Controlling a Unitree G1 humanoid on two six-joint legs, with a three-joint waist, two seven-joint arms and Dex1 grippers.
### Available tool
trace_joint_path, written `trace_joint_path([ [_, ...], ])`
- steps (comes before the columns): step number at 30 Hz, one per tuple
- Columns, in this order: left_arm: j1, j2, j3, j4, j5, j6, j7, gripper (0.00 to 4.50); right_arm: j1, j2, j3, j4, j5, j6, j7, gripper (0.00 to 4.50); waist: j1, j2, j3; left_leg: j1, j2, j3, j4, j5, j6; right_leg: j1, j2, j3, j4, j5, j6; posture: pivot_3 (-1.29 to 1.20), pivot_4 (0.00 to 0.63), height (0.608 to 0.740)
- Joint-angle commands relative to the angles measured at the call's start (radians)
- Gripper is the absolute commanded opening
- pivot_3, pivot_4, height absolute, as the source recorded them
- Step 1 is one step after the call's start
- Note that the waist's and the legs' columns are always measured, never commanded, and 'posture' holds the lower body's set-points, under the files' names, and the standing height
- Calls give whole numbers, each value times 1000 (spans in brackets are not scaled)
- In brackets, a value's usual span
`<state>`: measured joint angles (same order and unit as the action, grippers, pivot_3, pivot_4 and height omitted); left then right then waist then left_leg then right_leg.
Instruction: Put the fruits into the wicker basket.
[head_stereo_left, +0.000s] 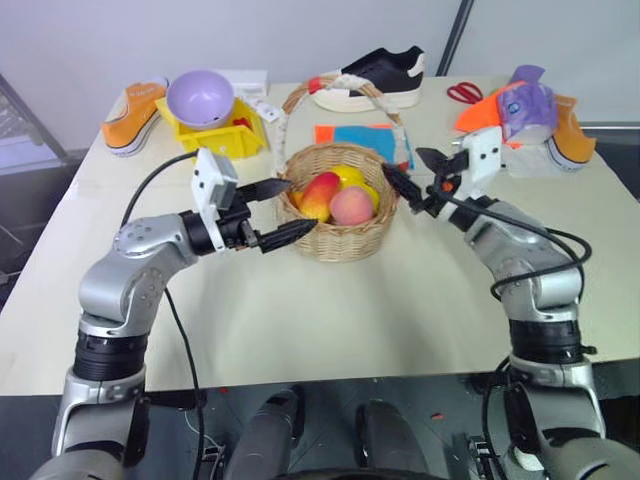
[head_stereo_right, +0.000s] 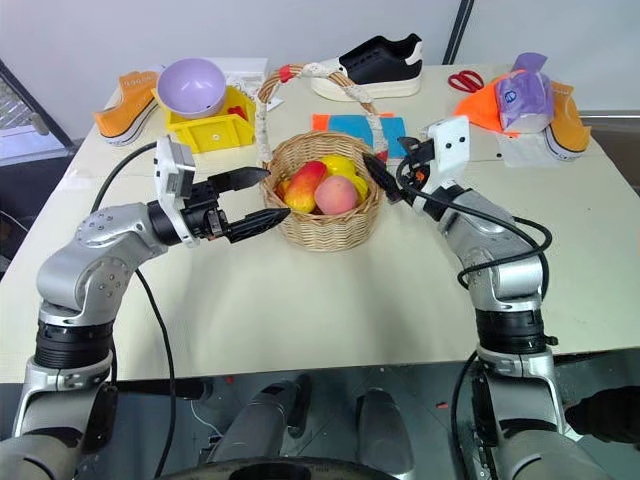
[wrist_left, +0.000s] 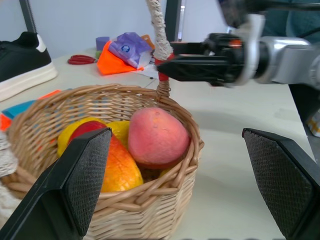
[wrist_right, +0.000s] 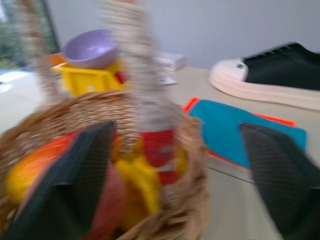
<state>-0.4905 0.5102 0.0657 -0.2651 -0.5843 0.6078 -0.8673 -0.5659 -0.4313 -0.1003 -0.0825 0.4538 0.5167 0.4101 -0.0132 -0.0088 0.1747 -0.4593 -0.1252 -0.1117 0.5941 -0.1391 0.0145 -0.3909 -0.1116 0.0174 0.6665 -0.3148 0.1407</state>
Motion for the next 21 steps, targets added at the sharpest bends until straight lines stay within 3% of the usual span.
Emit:
trace_joint_path([
  [1,3,2,14,-44,-18,-7,20,4500,-14,7,-37,-35,14,-23,8,2108,0,0,0,0,0,0,-1,0,0,0,0,0,0,0,0,0,150,740],
  [3,6,-1,2,-44,-11,-14,24,4500,1,0,-52,-66,10,-29,2,1195,0,0,0,0,0,0,-1,0,0,0,0,0,0,0,0,0,150,740],
  [6,5,-7,-18,-41,1,-26,28,4500,33,-28,-97,-104,-14,-44,-22,1195,2,0,0,0,0,0,0,0,0,-1,0,0,0,0,0,0,150,740],
  [15,-15,-109,-68,-8,0,-46,59,4500,196,-174,-425,-88,-67,-113,-137,1195,26,1,0,0,-1,1,0,0,0,1,-1,1,-1,0,0,0,150,740],
  [21,-19,-132,-96,1,5,-55,52,4500,259,-163,-404,-112,-21,-103,-64,1195,-6,3,-1,1,1,1,0,0,0,1,0,2,1,0,0,0,150,740],
])
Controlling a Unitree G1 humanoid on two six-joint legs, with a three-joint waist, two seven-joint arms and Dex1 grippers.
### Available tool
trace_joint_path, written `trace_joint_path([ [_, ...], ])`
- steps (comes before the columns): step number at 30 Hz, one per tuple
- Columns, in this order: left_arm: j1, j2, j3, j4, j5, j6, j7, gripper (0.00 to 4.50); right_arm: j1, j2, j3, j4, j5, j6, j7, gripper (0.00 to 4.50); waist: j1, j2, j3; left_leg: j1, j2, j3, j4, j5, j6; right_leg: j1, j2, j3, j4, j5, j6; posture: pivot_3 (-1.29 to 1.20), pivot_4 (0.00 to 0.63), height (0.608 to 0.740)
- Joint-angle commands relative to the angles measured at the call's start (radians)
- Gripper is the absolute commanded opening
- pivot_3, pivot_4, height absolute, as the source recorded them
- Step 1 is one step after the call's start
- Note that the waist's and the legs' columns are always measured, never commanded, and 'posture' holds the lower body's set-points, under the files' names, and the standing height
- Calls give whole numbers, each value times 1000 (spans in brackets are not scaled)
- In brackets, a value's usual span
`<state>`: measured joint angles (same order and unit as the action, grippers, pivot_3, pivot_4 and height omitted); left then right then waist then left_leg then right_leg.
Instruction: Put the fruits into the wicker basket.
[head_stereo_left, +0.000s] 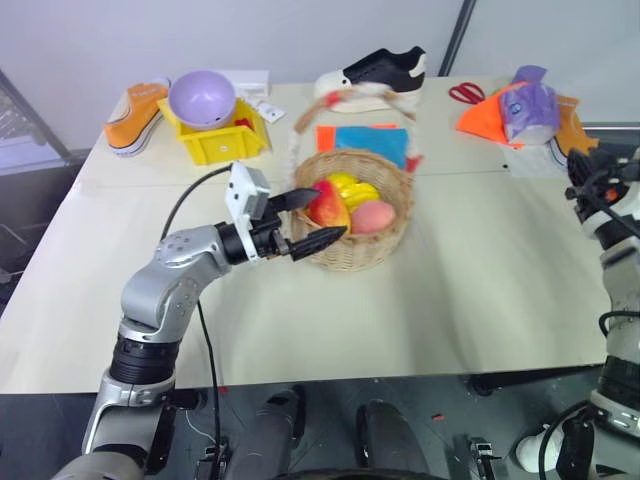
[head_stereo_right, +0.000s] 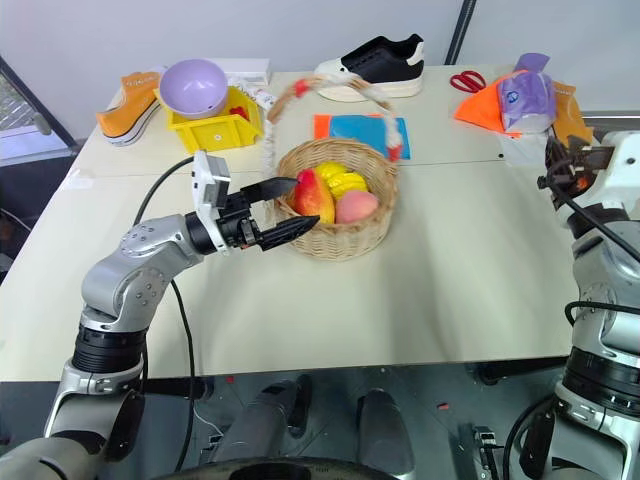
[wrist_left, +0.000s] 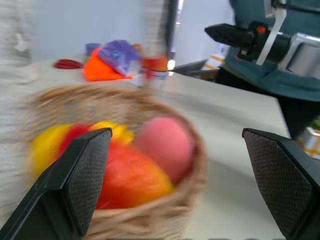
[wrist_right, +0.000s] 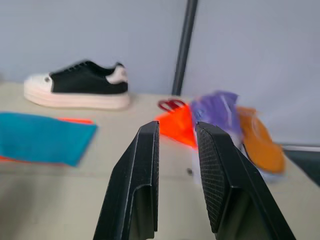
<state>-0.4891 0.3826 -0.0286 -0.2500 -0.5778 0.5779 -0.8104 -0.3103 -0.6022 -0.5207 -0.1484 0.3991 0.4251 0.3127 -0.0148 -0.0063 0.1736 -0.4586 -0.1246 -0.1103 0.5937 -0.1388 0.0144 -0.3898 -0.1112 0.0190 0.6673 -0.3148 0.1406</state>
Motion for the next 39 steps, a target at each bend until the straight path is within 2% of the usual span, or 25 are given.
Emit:
trace_joint_path([
  [1,-22,-7,-1,-14,-5,-24,-1,4500,10,12,26,-62,45,-6,47,1195,-5,1,0,0,0,0,0,0,0,0,0,0,0,0,0,0,150,740],
  [3,-20,-7,10,-17,-14,-20,5,4500,26,28,93,-144,106,35,107,1723,-5,1,0,0,0,0,0,0,0,0,0,0,0,0,0,0,150,740],
  [6,-11,5,16,-19,-15,-19,2,4500,20,32,188,-208,101,69,129,3025,-4,1,-1,0,0,0,0,0,0,0,0,1,0,0,0,0,150,740],
  [7,-11,7,16,-19,-14,-20,0,4500,16,32,200,-212,98,76,125,3588,0,1,-1,0,0,0,0,0,0,0,0,0,0,0,0,0,150,740],
  [9,-3,19,26,-21,-20,-18,-8,4500,-75,67,297,-179,52,90,86,4480,1,1,0,0,0,-1,1,0,0,1,0,0,0,0,0,0,150,740],
  [12,2,30,26,-28,-21,-19,-13,4500,-208,134,388,-79,-13,84,34,4480,-1,1,0,0,0,0,2,0,0,0,0,0,0,0,-1,0,150,740],
  [18,12,24,28,-56,-23,-17,3,4500,-343,213,445,103,-78,42,25,4480,8,1,0,1,-1,-2,0,0,0,-2,1,-1,-2,0,-1,0,150,740],
  [21,23,29,30,-69,-18,-20,12,4500,-366,227,438,146,-86,24,31,3607,3,1,0,0,-1,-2,0,0,0,-1,1,0,-1,1,-1,0,150,740],
  [27,29,32,34,-71,-12,-27,22,4500,-363,221,404,148,-82,17,28,470,1,1,0,0,0,-2,0,0,-1,-1,2,0,0,1,-1,0,150,740],
  [28,28,31,32,-69,-11,-29,22,4500,-358,220,397,136,-79,16,30,90,1,1,0,0,0,-2,0,0,-1,-1,4,0,0,1,-1,0,150,740],
  [32,19,27,23,-59,-7,-40,17,4500,-335,203,354,72,-70,23,20,79,2,2,0,0,0,-1,0,0,-1,-1,4,0,0,1,-1,0,150,740],
  [39,5,19,11,-34,2,-59,7,4500,-235,35,108,9,-109,35,-94,79,25,2,0,0,-1,-1,0,0,-1,-2,3,0,-2,1,-1,0,150,740],
])
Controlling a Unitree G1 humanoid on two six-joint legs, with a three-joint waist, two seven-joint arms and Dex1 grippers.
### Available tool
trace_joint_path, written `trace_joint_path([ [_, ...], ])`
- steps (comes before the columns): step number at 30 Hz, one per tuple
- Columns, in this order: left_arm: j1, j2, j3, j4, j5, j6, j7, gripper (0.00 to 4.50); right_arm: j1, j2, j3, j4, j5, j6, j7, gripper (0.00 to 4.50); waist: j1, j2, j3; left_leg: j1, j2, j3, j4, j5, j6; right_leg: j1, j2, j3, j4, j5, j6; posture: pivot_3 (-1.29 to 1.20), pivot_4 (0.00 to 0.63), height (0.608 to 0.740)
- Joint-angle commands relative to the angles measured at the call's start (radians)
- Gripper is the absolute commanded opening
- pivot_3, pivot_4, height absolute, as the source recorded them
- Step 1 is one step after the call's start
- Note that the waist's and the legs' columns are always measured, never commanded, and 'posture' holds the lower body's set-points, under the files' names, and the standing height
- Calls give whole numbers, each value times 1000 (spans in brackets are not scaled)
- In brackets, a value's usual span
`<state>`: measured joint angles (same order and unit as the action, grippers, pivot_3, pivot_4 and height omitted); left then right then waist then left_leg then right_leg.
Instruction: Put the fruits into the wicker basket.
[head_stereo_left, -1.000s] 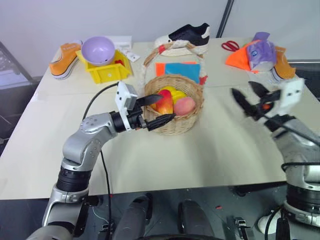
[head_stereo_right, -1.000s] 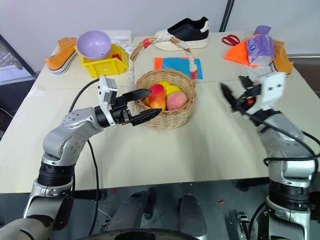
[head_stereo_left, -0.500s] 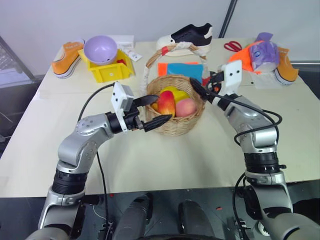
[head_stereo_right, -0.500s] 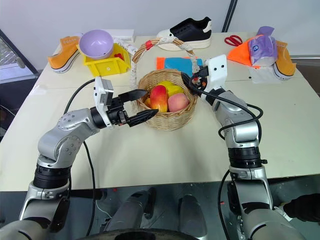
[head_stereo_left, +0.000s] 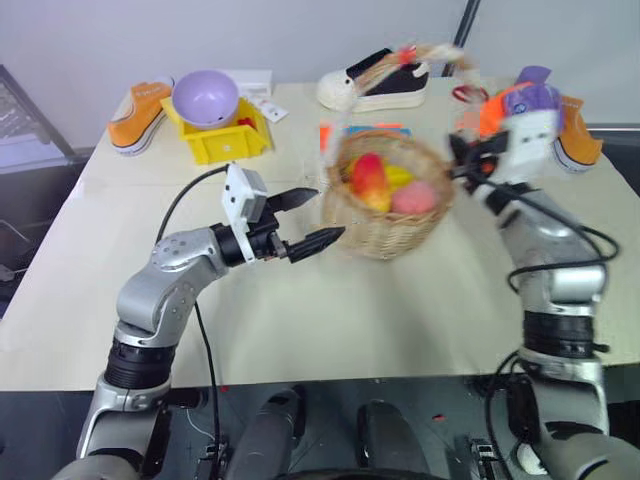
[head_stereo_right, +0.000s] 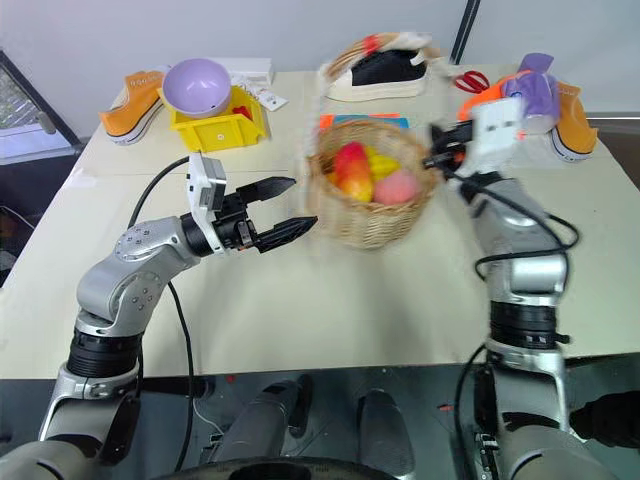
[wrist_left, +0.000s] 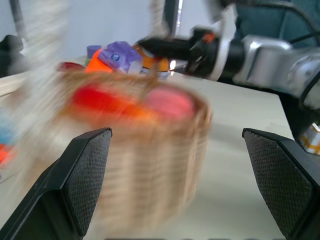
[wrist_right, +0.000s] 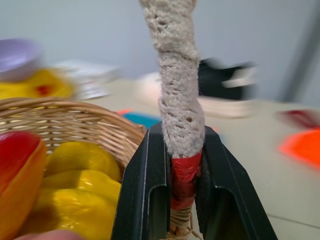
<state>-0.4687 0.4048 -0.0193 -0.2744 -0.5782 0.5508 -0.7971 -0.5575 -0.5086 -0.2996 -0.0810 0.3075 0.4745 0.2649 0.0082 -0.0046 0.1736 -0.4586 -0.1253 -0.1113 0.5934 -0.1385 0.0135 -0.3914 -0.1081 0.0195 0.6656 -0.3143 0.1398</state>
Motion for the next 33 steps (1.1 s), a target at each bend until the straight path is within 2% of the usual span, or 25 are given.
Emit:
trace_joint_path([
  [1,-17,-5,-1,-5,4,-35,-8,4500,28,-82,-144,-46,-26,-16,-59,79,4,0,0,0,0,0,0,0,0,0,0,0,0,0,0,0,150,740],
  [8,-39,-22,-20,32,15,-58,-19,4500,85,-180,-262,132,-77,-78,-116,79,-8,1,0,0,1,1,-1,0,0,1,-2,0,1,0,0,0,150,740],
  [11,-45,-21,-21,44,19,-66,-21,4500,100,-189,-271,192,-77,-112,-101,1589,-22,1,0,0,1,1,-1,0,0,1,-2,0,1,0,0,0,150,740],
  [16,-47,-10,4,61,25,-69,-2,4500,169,-182,-284,97,-75,-101,-106,4088,-21,2,-1,0,1,1,-1,0,0,1,-1,0,1,0,0,0,150,740],
  [17,-43,-2,4,62,27,-70,-7,4500,191,-182,-289,67,-70,-101,-97,4449,-20,2,-1,0,1,1,-1,0,0,1,-1,0,1,0,0,0,150,740],
  [26,47,113,111,200,87,-138,-1,4500,528,-188,-384,-254,64,-113,148,4449,-21,3,-1,0,1,1,-1,0,1,2,-2,1,1,0,0,0,150,740],
  [29,109,152,165,252,129,-194,19,4500,609,-172,-299,-384,177,-84,275,4449,-26,3,-1,1,1,1,-1,0,0,2,-2,1,1,0,0,0,150,740],
  [33,190,180,217,263,149,-228,39,4500,603,-167,-101,-492,230,-36,342,4449,-26,4,-2,2,2,0,-1,0,0,1,-2,2,1,-1,-1,0,150,740],
])
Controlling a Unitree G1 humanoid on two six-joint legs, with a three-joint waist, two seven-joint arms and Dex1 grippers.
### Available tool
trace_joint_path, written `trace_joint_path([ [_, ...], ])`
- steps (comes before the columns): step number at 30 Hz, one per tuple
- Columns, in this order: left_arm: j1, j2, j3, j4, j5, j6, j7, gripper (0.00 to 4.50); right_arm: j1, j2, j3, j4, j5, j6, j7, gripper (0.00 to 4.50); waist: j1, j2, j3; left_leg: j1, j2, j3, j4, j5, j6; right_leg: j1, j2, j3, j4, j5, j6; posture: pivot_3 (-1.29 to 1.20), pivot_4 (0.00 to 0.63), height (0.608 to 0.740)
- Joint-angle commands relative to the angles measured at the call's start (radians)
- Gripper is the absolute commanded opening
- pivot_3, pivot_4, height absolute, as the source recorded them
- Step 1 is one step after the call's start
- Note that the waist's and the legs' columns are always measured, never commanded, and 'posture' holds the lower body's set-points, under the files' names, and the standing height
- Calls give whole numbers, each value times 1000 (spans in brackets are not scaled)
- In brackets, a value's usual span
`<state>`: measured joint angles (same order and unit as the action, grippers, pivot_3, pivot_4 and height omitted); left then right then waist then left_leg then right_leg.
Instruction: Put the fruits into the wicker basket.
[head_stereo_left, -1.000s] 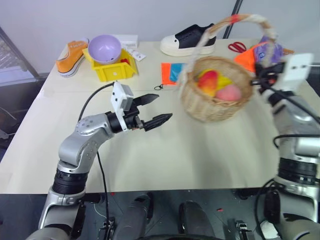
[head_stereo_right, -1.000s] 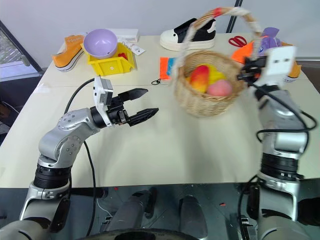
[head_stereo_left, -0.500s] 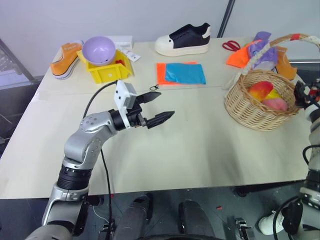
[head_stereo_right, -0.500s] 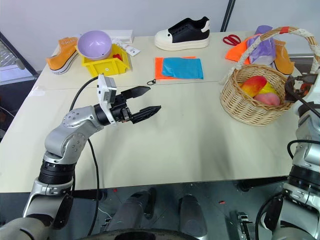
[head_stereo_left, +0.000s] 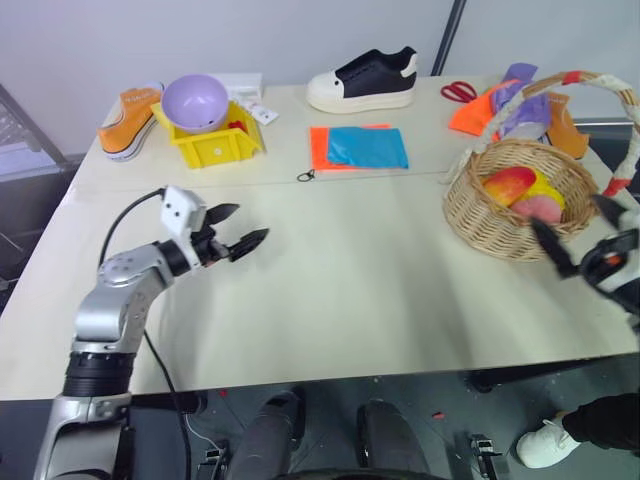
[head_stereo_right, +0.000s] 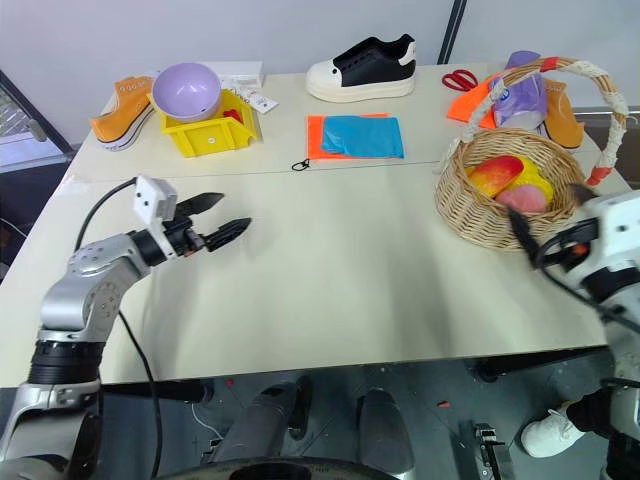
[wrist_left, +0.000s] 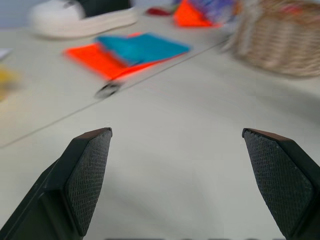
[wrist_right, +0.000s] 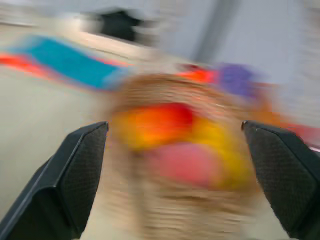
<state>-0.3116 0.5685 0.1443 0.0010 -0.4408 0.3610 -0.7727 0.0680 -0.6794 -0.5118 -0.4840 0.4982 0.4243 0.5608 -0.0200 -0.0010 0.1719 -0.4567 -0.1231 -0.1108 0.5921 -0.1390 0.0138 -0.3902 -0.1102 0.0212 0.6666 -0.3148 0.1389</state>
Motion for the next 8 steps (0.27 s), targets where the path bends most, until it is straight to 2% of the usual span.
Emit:
trace_joint_path([
  [1,53,19,66,-20,14,-42,26,4500,-46,14,158,-80,31,16,46,4449,6,0,0,0,0,0,0,0,0,-1,0,0,0,0,0,0,150,740],
  [8,153,13,114,-109,10,-35,80,4500,-172,47,294,47,-8,-10,63,4449,30,-1,0,0,-2,0,1,-2,-2,-1,-2,-2,-4,-1,-3,0,150,740],
])
